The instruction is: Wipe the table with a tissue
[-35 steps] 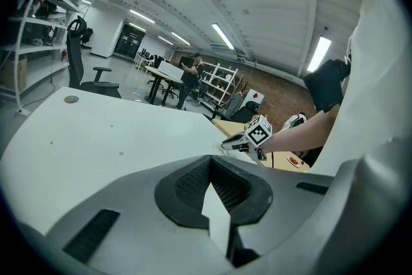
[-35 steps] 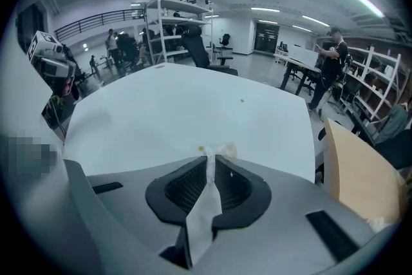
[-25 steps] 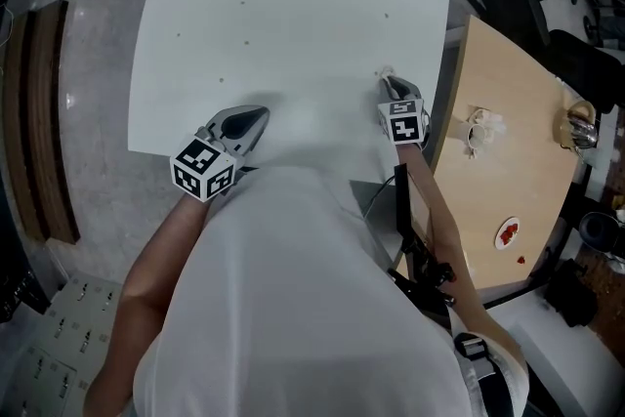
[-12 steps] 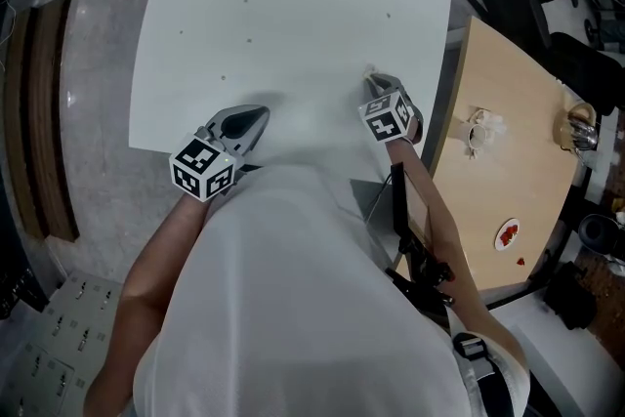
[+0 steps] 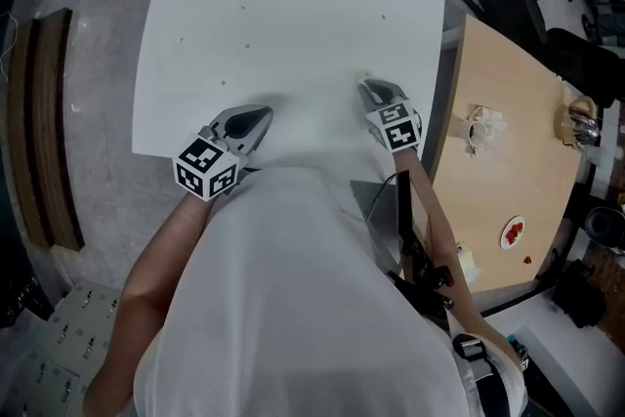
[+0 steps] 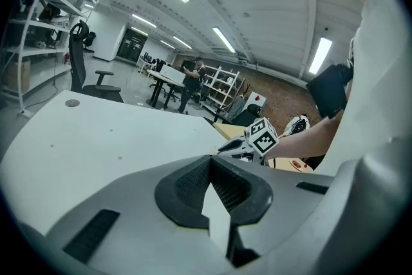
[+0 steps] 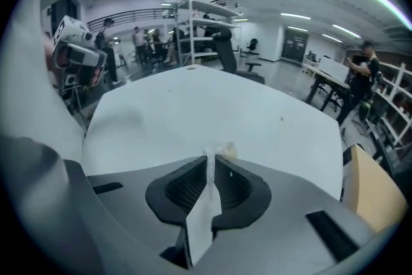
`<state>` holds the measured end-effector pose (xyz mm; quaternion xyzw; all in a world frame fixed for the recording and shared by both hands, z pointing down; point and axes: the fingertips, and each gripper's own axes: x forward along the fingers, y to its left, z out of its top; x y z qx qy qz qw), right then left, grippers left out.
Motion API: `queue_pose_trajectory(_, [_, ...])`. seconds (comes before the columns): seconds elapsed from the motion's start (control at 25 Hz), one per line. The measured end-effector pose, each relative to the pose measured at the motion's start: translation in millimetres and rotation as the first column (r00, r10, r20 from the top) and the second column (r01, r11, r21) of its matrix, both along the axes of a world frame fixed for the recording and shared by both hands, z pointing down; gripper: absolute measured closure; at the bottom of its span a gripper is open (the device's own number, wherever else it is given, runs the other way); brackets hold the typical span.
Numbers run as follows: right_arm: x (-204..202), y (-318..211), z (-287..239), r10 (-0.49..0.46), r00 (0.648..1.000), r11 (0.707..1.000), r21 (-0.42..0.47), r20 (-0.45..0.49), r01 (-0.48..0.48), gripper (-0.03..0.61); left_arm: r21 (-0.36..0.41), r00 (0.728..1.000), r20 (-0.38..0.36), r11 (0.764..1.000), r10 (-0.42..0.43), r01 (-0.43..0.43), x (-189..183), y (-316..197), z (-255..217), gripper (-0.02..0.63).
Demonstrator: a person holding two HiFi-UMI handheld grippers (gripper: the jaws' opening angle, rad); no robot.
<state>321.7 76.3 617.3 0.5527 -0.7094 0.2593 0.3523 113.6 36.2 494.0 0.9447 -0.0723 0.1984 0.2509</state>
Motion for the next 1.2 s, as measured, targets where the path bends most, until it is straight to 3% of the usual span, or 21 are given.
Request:
queue_pose_trajectory(0.16, [39.5, 16.0, 0.5, 0.097, 0.992, 0.995, 0.009, -0.086, -0.096, 0.535, 0.001, 1.000, 0.008, 1.000, 0.000, 0.000, -2.3, 2.9, 2.5, 0.607])
queue_pose_trajectory(0.32, [85.0, 27.2, 7.5, 0.230, 0.964, 0.972, -0.018, -0.129, -0.234, 0.535, 0.002, 1.000, 0.016, 1.000, -0.001, 0.001, -1.9, 5.0, 4.9, 0.607])
queue_pose_trajectory(0.44, [96.6, 28.8, 17.4, 0.233, 0.960, 0.966, -0.072, -0.155, -0.246, 0.534, 0.009, 1.000, 0.018, 1.000, 0.001, -0.001, 1.6, 6.1, 3.2, 0.607])
queue_pose_trajectory(0.6, [77.1, 19.3, 19.6, 0.155, 0.970, 0.980, -0.093, -0.188, -0.175, 0.535, 0.014, 1.000, 0.020, 1.000, 0.000, 0.000, 4.2, 9.5, 1.0, 0.607])
queue_pose_trajectory(0.76, [13.3, -1.0, 19.6, -0.072, 0.980, 0.995, -0.079, -0.185, 0.058, 0.535, 0.013, 0.999, 0.035, 1.000, -0.008, 0.007, 3.3, 11.9, 4.3, 0.607])
queue_pose_trajectory(0.88, [-39.2, -2.7, 19.8, -0.305, 0.938, 0.951, -0.094, -0.165, 0.293, 0.535, 0.017, 0.999, 0.038, 1.000, -0.018, 0.018, 4.2, 12.4, 4.8, 0.607])
queue_pose_trajectory(0.96, [-55.5, 2.0, 20.0, -0.379, 0.919, 0.924, -0.094, -0.113, 0.370, 0.535, 0.018, 0.999, 0.038, 1.000, -0.027, 0.026, 4.1, 12.5, 5.0, 0.607])
queue_pose_trajectory(1.04, [-51.3, 3.9, 17.9, -0.349, 0.935, 0.936, -0.073, -0.059, 0.345, 0.535, 0.016, 0.999, 0.040, 0.999, -0.032, 0.031, 3.8, 13.7, 5.3, 0.607])
queue_pose_trajectory(1.2, [-5.3, -2.5, 13.2, -0.177, 0.984, 0.984, -0.032, -0.015, 0.177, 0.534, 0.008, 0.999, 0.040, 0.999, -0.037, 0.036, 3.3, 15.2, 5.3, 0.607])
